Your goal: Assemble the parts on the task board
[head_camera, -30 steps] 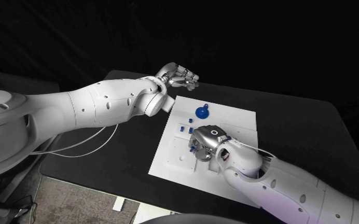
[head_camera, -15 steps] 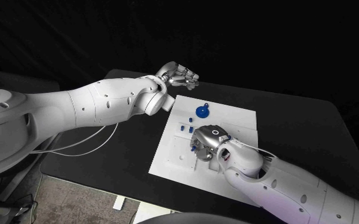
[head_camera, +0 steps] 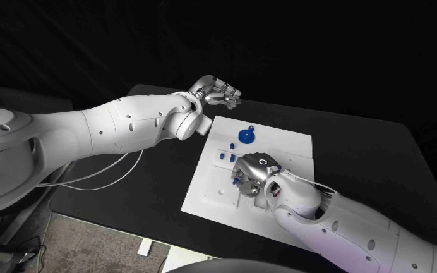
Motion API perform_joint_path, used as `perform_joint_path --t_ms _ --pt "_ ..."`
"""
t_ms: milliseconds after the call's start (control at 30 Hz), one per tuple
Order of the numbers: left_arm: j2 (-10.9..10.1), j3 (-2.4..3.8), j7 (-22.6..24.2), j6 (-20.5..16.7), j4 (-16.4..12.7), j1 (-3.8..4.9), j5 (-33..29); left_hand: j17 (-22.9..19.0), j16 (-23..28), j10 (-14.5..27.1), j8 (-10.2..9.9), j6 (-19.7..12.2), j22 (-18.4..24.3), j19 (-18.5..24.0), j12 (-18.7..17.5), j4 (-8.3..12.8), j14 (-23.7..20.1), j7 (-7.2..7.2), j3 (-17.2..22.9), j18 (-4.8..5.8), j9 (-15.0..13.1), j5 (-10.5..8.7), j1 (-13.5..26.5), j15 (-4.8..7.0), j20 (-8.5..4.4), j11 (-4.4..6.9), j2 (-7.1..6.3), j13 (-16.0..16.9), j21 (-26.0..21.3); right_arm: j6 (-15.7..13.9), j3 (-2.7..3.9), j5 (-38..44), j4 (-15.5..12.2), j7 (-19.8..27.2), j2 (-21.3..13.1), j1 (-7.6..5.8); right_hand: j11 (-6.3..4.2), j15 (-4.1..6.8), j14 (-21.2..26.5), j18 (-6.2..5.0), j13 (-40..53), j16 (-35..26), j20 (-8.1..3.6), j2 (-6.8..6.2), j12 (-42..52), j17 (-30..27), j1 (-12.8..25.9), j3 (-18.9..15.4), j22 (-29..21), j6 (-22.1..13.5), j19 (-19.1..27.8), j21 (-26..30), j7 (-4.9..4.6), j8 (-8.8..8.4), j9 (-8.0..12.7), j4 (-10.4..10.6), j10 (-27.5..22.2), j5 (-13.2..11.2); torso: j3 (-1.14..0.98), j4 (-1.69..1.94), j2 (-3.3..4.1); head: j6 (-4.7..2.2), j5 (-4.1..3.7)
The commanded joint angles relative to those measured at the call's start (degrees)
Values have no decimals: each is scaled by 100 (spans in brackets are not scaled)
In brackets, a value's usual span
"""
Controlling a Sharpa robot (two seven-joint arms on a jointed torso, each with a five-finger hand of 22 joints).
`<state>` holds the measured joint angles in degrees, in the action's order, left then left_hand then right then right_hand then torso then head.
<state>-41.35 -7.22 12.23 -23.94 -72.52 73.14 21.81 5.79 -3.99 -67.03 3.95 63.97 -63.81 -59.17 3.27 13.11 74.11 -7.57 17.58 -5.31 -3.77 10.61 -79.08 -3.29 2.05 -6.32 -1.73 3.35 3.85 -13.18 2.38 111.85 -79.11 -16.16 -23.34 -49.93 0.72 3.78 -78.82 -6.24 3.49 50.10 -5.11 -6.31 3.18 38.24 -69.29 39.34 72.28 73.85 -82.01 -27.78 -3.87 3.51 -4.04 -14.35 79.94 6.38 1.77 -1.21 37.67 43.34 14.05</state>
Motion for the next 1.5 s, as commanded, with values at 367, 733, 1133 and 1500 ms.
perform_joint_path --t_ms 367,733,1133,1500 --pt "30 6 -14 57 -2 10 -38 6 22 -15 -21 -29 -6 -27 24 0 21 -2 -21 -7 -2 -20 3 -11 6 18 64 -4 2 559 -88 149 73 -62 131 3 8 1 -10 -55 9 -12 10 45 23 10 -26 -40 141 24 -60 194 -23 19 -6 -2 14 31 5 3 -1 19 -24" --pt "35 6 -38 78 0 10 -38 8 22 -4 -20 -39 -4 -24 24 -8 14 -4 -17 -10 -3 -25 2 -14 10 14 60 -5 2 331 -247 -34 202 -25 209 2 207 -129 48 -150 -3 -147 113 -71 24 -146 55 -282 28 -610 46 764 -190 4 39 92 -656 129 6 -2 -3 35 -33" --pt "11 5 -75 106 -2 10 -38 8 22 1 -21 -47 3 -24 25 -16 11 -6 -19 -11 -2 -34 9 -17 13 12 56 -4 1 -224 -263 -293 83 42 38 1 455 -315 201 -348 -5 -239 351 -443 30 -515 -149 -1327 -387 -1250 -5 1278 -275 7 48 254 -1581 360 -2 -3 -3 17 -55" --pt "-54 5 -87 128 -18 10 -38 9 20 -3 -20 -45 7 -27 25 -17 16 -5 -18 -12 -3 -33 2 -14 12 14 56 -4 2 -600 24 -597 -660 56 -610 -51 422 -292 183 -343 -10 -93 332 -435 18 -728 -214 -1468 -487 -1108 -169 1446 -280 7 46 331 -1421 332 2 -13 -5 -41 -163"
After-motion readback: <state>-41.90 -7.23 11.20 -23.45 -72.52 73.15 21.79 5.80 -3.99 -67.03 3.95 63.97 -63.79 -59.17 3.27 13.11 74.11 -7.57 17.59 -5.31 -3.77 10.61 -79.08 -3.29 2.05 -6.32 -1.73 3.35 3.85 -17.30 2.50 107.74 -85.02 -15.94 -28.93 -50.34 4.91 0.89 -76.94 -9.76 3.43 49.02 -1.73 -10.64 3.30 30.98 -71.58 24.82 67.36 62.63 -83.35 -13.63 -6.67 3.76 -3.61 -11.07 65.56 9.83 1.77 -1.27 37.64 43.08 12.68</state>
